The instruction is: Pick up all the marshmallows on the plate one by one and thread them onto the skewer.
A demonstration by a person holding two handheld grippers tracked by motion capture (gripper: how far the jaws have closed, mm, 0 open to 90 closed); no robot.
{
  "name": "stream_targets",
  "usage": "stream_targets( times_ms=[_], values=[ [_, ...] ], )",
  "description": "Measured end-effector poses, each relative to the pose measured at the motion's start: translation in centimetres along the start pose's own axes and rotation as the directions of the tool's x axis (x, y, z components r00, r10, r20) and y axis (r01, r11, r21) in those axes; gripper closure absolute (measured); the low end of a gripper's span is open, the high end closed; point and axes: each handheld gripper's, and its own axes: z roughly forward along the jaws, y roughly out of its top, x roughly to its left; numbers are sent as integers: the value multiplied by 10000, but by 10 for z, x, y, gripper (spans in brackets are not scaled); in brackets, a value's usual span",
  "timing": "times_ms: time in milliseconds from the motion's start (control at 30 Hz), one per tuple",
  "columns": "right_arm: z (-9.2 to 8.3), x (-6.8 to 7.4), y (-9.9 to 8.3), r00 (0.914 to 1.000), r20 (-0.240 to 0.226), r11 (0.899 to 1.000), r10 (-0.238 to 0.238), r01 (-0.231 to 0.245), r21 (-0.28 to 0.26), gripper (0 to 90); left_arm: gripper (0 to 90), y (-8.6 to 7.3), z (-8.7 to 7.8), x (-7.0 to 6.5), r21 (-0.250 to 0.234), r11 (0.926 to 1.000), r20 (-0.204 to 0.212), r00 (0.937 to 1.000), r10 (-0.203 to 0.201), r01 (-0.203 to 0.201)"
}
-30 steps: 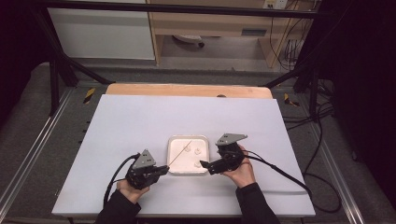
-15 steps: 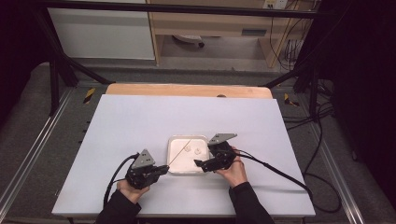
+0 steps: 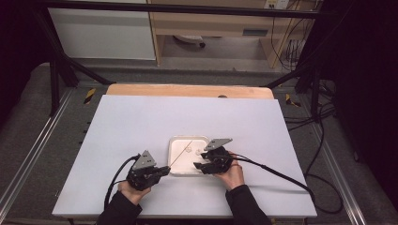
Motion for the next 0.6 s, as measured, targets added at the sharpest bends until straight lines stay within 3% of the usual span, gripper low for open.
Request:
stream_targets(
  times_ms=[167,367,600],
  values=[
    [2,2,-3,9998,-92,9998,-188,188,65,573,881,0,0,0,9,10000,5,10000,5,-5],
    [2,4,-5,9985,121,9986,-531,532,-44,652,881,-1,1,-1,11,10000,8,10000,11,-11],
    [-1,2,-2,9997,-159,9998,-204,204,20,704,881,-1,1,-2,-31,10000,23,10000,20,-20]
  ],
)
